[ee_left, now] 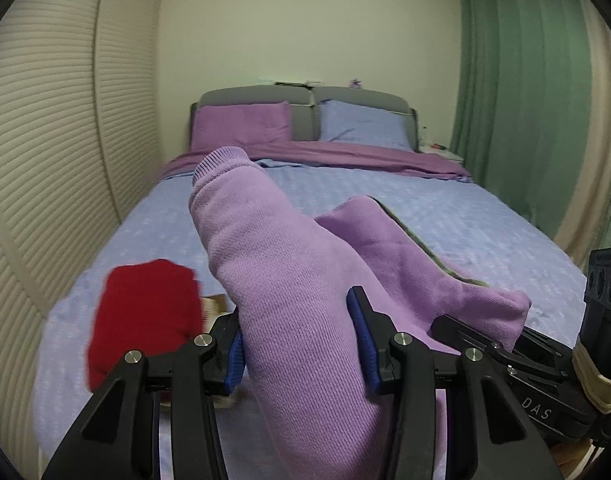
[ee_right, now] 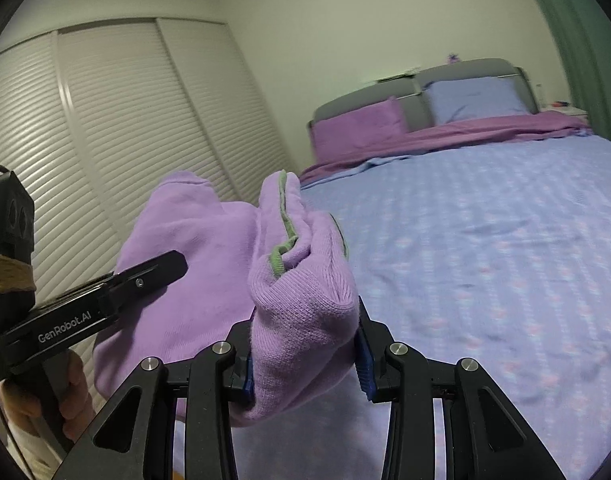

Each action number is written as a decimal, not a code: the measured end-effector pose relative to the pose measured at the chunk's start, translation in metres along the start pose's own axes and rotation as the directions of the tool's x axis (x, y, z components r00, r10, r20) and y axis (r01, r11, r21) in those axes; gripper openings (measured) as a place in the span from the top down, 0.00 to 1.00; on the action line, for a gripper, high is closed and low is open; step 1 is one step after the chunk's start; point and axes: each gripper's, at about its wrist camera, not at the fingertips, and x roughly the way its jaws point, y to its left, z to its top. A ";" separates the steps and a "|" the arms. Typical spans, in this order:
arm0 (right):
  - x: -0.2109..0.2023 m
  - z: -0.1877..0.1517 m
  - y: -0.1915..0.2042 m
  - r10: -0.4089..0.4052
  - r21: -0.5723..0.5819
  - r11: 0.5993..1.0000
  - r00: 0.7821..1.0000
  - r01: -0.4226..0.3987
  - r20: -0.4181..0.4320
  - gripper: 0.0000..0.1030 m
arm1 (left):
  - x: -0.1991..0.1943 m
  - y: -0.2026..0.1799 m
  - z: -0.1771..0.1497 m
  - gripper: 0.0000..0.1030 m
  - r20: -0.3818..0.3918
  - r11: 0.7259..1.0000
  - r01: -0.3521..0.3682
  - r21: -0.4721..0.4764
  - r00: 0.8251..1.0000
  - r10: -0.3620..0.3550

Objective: Fold small clothes
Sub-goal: 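Lift the folded sweatshirt with both grippers and carry it to the red clothes stack, then lower the sweatshirt onto the red folded clothes and open both grippers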

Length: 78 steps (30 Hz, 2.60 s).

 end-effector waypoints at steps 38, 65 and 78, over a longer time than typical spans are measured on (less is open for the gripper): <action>0.209 -0.033 0.117 0.038 0.017 0.999 0.995 -0.037 -0.089 0.64 | 0.092 0.172 0.004 0.59 -0.133 0.903 -0.425 0.069 0.893 0.430; 0.213 -0.029 0.099 0.098 0.076 0.993 0.982 -0.086 -0.160 0.63 | 0.050 0.163 -0.082 0.76 -0.080 0.946 -0.282 -0.159 0.959 0.272; 0.209 -0.047 0.073 0.163 0.185 0.974 0.972 -0.131 -0.170 0.40 | 0.057 0.192 -0.103 0.69 -0.113 0.927 -0.306 -0.216 0.951 0.287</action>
